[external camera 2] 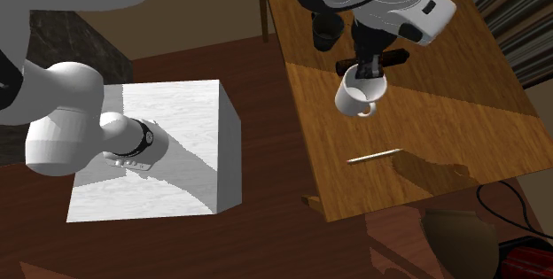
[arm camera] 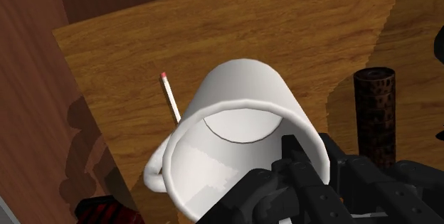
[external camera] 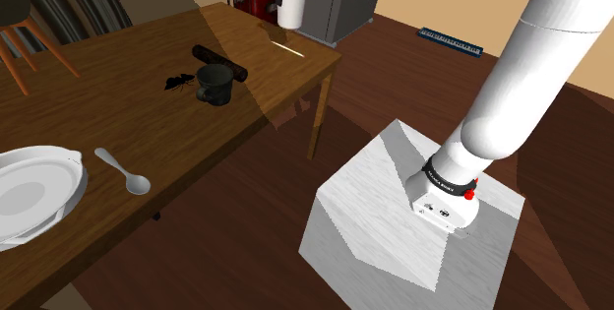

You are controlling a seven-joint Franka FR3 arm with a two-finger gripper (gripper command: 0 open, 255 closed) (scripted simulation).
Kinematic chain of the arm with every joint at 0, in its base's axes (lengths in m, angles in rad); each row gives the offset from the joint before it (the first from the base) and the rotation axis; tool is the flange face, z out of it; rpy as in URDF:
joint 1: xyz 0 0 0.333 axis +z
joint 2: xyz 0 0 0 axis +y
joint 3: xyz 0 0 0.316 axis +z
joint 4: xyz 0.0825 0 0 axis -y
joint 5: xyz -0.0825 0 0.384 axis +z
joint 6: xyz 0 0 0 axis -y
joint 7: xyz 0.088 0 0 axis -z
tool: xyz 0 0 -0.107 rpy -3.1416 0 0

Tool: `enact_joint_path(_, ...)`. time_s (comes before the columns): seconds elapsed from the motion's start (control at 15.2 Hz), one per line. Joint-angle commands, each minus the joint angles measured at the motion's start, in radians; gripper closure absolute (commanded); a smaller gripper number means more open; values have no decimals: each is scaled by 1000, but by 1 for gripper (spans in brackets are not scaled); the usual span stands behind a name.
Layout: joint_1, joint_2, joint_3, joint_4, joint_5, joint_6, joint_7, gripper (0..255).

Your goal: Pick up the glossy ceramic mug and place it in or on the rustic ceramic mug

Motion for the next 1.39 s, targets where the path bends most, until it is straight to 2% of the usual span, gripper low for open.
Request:
enact_joint_path(0.0, 24, 14, 14, 26, -10, -17, 39, 255)
enact_joint_path(0.4, 116, 85, 60, 150, -48, -88, 169, 255)
enact_joint_path(0.79, 223, 202, 94, 343, -95, -185, 289, 255)
enact_joint_path(1.12, 335, 354, 108, 598, -143, -306, 369, 255)
enact_joint_path(1.32, 424, 499, 102, 854, -176, -421, 396, 255)
